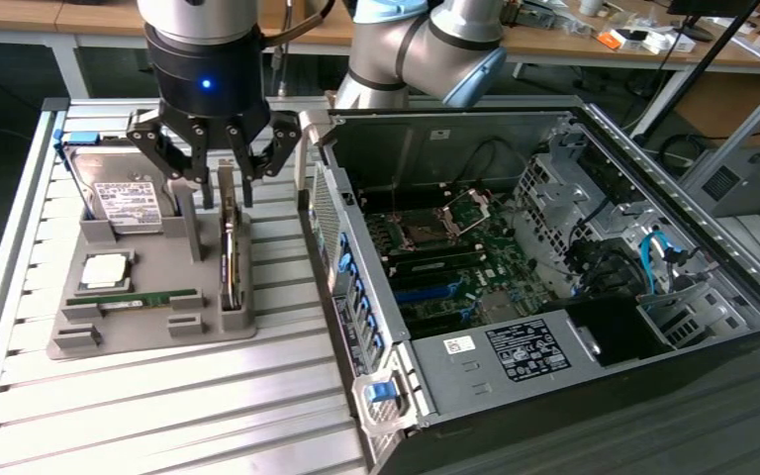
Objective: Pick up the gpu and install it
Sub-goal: 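Pick up the gpu and move the gpu toward the slot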
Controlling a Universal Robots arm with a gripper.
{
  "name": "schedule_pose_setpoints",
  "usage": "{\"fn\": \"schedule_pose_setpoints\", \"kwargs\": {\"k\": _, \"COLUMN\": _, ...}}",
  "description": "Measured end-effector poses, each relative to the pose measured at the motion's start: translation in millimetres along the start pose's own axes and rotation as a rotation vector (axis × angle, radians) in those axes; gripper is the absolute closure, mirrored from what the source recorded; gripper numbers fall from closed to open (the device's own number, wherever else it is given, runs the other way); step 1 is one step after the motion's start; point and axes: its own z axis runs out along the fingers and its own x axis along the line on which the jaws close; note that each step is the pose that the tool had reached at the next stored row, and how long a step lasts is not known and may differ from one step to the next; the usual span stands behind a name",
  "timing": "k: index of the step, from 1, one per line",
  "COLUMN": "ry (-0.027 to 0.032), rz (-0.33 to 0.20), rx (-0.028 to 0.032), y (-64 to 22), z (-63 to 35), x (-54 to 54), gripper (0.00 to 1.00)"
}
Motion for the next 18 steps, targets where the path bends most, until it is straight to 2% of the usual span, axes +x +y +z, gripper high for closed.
{"fn": "schedule_pose_setpoints", "kwargs": {"k": 18, "ry": 0.0001, "rz": 0.000, "rx": 0.0000, "y": -0.3, "z": 6.8, "x": 0.4, "gripper": 0.58}}
